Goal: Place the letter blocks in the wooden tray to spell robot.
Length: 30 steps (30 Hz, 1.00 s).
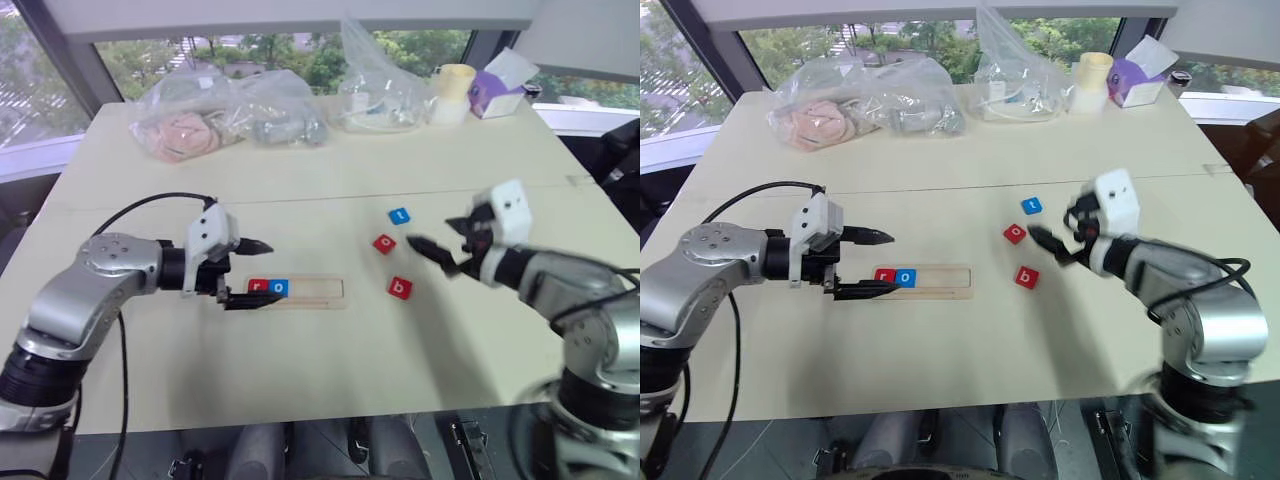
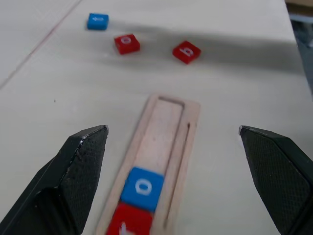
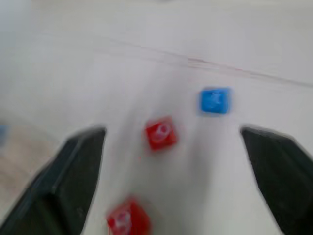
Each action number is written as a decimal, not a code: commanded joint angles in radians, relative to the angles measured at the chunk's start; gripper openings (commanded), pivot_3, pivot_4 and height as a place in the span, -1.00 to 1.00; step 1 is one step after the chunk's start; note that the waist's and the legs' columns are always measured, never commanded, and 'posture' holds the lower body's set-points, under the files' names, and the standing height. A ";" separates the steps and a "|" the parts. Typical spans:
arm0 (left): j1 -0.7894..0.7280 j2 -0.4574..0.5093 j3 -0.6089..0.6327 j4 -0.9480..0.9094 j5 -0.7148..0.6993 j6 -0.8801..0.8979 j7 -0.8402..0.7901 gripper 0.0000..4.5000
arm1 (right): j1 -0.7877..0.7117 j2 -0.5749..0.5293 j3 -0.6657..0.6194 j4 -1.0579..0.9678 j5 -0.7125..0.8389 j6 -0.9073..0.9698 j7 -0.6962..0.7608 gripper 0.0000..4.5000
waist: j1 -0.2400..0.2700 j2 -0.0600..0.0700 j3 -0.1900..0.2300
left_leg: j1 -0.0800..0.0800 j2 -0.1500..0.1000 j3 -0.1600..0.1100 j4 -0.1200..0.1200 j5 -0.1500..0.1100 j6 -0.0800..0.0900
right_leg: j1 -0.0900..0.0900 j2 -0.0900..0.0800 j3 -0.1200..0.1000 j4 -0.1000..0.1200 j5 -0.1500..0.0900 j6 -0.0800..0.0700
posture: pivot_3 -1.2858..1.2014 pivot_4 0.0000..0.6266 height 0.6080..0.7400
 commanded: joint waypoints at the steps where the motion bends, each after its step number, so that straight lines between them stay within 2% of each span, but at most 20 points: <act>1: 0.004 0.019 -0.019 -0.057 -0.008 -0.014 -0.043 1.00 | 0.069 -0.074 0.069 0.116 -0.010 -0.278 0.167 0.98 | -0.003 0.000 0.000 | 0.000 0.000 0.001 0.001 -0.001 0.001 | 0.000 0.000 0.001 0.000 0.001 0.001 | 0.03 -0.52 1.00; 5: 0.007 0.000 -0.027 -0.059 0.006 -0.022 -0.021 1.00 | 0.145 -0.141 0.164 0.238 -0.106 -0.573 0.245 0.98 | -0.006 -0.001 0.001 | 0.000 0.000 0.003 0.005 -0.001 0.002 | 0.001 -0.002 0.003 0.000 0.001 0.002 | 0.03 -0.52 1.00; 7: 0.013 -0.001 -0.028 -0.062 0.011 -0.024 -0.011 1.00 | 0.165 -0.139 0.185 0.285 -0.123 -0.654 0.250 0.98 | -0.003 -0.002 0.001 | 0.001 0.000 0.003 0.006 -0.001 0.001 | 0.002 -0.002 0.002 0.000 0.000 -0.001 | 0.03 -0.52 1.00; 17: 0.027 -0.011 -0.041 -0.072 0.022 -0.027 0.012 1.00 | 0.106 -0.096 0.272 0.496 -0.184 -0.866 0.232 0.98 | -0.001 -0.002 0.001 | 0.001 0.001 0.003 0.007 -0.001 0.001 | 0.003 -0.002 0.002 0.000 0.001 -0.001 | 0.03 -0.52 1.00; 23: 0.028 -0.018 -0.049 -0.068 0.033 -0.032 0.018 1.00 | 0.069 -0.071 0.298 0.575 -0.208 -0.930 0.227 0.98 | 0.000 -0.002 0.001 | 0.004 0.000 0.003 0.008 -0.001 0.001 | 0.006 -0.001 0.002 0.000 0.001 -0.002 | 0.03 -0.52 1.00; 26: 0.036 -0.015 -0.050 -0.062 0.042 -0.040 0.018 1.00 | 0.066 -0.072 0.309 0.580 -0.207 -0.939 0.239 0.62 | -0.001 -0.002 0.001 | 0.006 0.001 0.003 0.007 -0.001 0.001 | 0.007 -0.001 0.002 0.000 0.001 -0.002 | 0.03 -0.52 1.00; 30: 0.050 -0.004 -0.032 -0.054 0.047 -0.044 0.012 1.00 | 0.070 -0.086 0.298 0.548 -0.185 -0.916 0.251 -0.30 | 0.001 -0.002 0.001 | 0.007 0.001 0.003 0.008 -0.001 0.001 | 0.008 -0.002 0.002 0.000 0.001 -0.002 | 0.03 -0.52 1.00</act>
